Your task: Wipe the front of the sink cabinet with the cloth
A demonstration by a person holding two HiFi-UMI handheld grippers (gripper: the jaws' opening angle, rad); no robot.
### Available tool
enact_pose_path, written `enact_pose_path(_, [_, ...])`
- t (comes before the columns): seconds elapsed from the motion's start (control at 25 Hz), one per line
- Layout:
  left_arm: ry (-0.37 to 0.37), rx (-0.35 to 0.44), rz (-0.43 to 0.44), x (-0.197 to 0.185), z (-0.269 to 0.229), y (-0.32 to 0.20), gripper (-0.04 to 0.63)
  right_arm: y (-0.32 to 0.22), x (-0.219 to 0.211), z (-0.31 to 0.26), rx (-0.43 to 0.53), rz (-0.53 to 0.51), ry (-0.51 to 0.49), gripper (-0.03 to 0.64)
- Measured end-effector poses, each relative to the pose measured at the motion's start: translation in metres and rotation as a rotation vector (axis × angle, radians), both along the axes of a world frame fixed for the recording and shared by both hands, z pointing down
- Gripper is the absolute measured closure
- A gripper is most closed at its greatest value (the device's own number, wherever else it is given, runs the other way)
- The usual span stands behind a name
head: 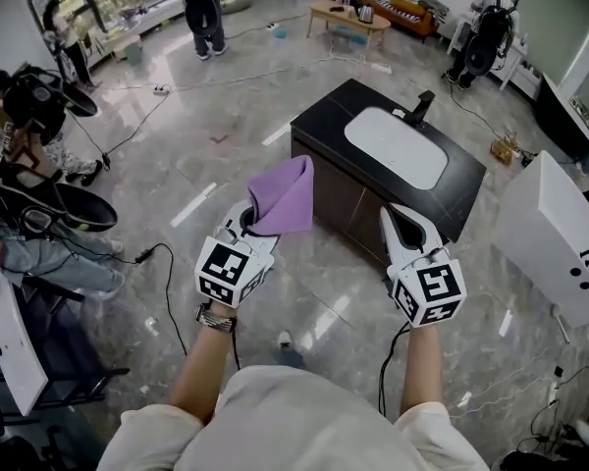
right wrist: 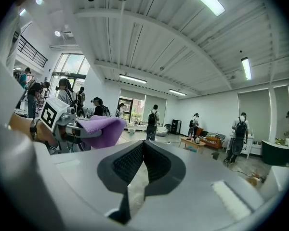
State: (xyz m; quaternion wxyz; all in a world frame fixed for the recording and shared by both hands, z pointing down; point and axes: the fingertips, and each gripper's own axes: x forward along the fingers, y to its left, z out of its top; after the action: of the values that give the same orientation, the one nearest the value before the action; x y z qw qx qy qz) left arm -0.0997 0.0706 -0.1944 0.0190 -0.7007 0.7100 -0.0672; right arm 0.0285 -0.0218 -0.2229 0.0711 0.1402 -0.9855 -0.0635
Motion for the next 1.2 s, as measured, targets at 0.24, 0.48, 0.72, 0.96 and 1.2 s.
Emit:
enact_pose_path(0.24, [0.014,-0.001,-0.006,-0.055,0.009,-0.017,0.548,-0.020,-0.051,0.010,-0.007,0.019,0.003,0.609])
enact_pose_path(0.48, [0.023,-0.009,-0.021,-0.100,0.017,-0.032,0.548,-0.031,-0.089,0.010,-0.010,0.033,-0.036,0.609])
enact_pose_path(0.72, [0.030,-0.007,-0.058,-0.134,0.031,-0.060,0.548,-0.057,-0.113,0.025,-0.026,0.026,-0.030,0.609])
enact_pose_path(0.96, [0.080,-0.006,-0.117,-0.179,0.070,-0.111,0.548,-0.108,-0.145,0.056,-0.025,0.000,-0.040,0.609])
enact_pose_path(1.2, [0.111,0.013,-0.180,-0.229,0.100,-0.157,0.548,-0.162,-0.179,0.094,-0.062,0.007,-0.041,0.609])
